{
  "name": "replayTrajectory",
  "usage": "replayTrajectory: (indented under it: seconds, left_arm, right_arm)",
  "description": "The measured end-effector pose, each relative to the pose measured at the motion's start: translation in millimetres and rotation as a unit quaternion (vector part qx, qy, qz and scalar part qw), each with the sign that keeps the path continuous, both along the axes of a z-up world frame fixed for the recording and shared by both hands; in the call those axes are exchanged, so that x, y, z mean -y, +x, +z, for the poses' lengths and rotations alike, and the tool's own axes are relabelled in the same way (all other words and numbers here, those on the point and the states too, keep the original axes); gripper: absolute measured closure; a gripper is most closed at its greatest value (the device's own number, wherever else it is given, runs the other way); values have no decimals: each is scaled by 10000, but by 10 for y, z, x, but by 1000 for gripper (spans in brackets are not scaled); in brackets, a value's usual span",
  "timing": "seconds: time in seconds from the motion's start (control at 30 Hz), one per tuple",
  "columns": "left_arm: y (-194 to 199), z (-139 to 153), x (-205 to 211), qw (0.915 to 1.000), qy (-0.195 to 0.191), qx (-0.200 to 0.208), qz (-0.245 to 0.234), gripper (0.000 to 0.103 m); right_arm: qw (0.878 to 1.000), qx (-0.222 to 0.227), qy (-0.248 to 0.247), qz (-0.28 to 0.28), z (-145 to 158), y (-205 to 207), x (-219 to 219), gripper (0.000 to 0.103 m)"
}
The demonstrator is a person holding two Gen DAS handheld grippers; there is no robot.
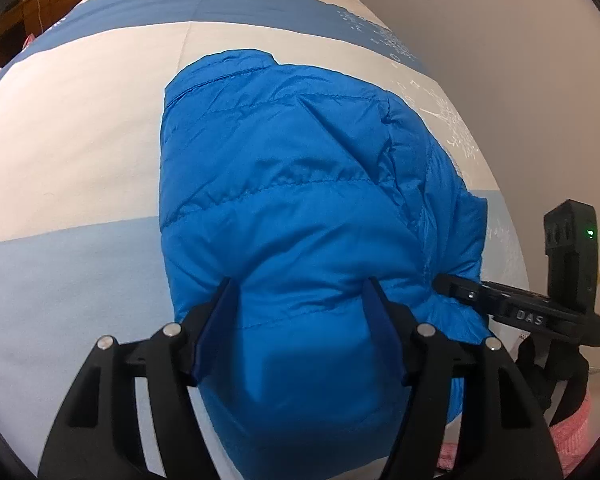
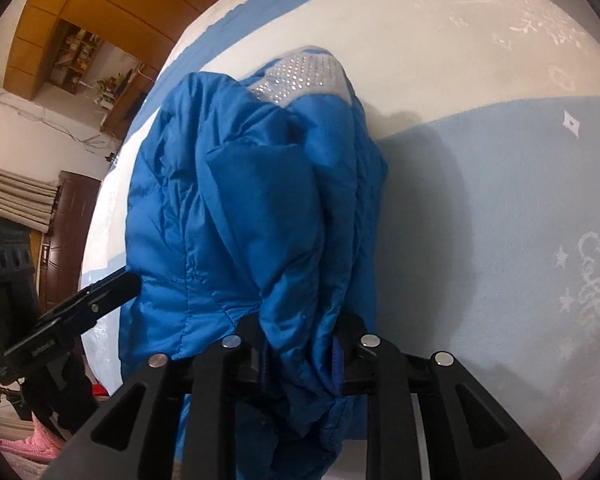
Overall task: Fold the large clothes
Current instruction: 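Open the right gripper to release the folded side onto the jacket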
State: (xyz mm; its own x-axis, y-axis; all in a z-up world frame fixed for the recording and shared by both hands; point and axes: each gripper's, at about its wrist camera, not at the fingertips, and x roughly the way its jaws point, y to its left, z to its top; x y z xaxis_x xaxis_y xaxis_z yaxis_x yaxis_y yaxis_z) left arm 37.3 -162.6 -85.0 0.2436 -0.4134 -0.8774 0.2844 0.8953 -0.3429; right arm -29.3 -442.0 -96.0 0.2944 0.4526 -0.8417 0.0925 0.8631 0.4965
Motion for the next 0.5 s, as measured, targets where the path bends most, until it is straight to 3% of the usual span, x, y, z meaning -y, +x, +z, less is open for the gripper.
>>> replayTrajectory:
  seconds: [0.1, 0.23, 0.33, 0.5]
  left_arm:
    - [92, 121, -90, 9999, -72, -45, 143, 49]
    - [213, 328, -206, 9991, -270, -3, 336, 56]
    - [301, 421, -103, 9991, -268, 75, 311, 60]
    - [451, 393, 184, 9996, -221, 95, 175, 62]
  right_arm:
    - [9997, 68, -220, 81, 226, -22, 46, 73]
    - [9916, 667, -1068, 310, 751, -38, -32, 70]
    - [9869, 1065, -1046, 619, 1051, 78, -212, 70]
    - [9844, 1079, -1014, 950, 960, 444, -511, 72]
